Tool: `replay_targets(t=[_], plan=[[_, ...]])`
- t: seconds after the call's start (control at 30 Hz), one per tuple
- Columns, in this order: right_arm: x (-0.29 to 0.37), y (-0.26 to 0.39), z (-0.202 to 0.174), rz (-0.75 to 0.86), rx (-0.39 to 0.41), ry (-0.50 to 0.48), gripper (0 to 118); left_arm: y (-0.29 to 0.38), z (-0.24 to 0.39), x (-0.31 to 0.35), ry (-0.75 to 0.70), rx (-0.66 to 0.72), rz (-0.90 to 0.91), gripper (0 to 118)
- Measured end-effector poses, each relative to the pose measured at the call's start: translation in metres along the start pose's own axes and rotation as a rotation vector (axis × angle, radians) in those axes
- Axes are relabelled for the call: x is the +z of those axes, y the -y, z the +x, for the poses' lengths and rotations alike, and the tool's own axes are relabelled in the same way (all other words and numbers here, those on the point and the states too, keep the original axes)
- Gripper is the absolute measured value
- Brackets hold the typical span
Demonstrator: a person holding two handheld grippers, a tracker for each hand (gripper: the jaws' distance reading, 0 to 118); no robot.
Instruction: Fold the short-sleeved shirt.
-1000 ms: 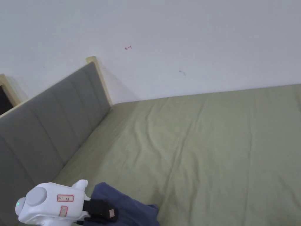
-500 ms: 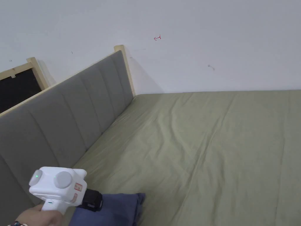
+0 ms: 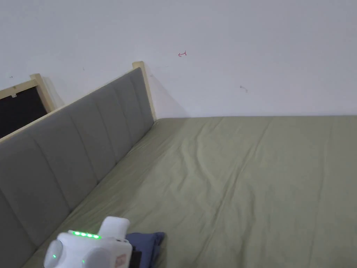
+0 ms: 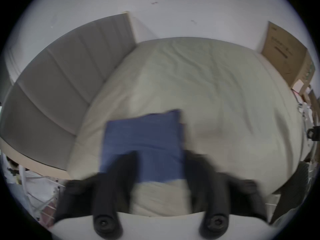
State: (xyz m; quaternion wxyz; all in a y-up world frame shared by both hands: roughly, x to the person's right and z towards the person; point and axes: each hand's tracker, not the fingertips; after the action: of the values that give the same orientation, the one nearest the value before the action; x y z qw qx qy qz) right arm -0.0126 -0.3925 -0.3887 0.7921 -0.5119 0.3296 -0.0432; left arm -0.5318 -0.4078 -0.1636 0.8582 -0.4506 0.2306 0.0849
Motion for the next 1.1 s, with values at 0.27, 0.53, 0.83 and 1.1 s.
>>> replay_targets(t=[0.27, 0.53, 0.83, 1.1], plan=[[0.043, 0.002, -0.016, 0.262, 0.162, 0.144, 0, -0.01, 0.135, 0.085, 0.262, 0.155, 0.457, 0], [0.118, 0.017, -0.043, 0.848, 0.294, 0.281, 0, -0.01, 0.245, 0.169, 0.197, -0.04, 0.891, 0], [0.123, 0.03, -0.044, 1.031, 0.26, 0.358, 0, 0.007, 0.278, 0.177, 0.146, 0.038, 0.965, 0], [0.135, 0.038, -0.034, 1.056, 0.245, 0.378, 87, 0.011, 0.275, 0.188, 0.124, 0.035, 1.002, 77]])
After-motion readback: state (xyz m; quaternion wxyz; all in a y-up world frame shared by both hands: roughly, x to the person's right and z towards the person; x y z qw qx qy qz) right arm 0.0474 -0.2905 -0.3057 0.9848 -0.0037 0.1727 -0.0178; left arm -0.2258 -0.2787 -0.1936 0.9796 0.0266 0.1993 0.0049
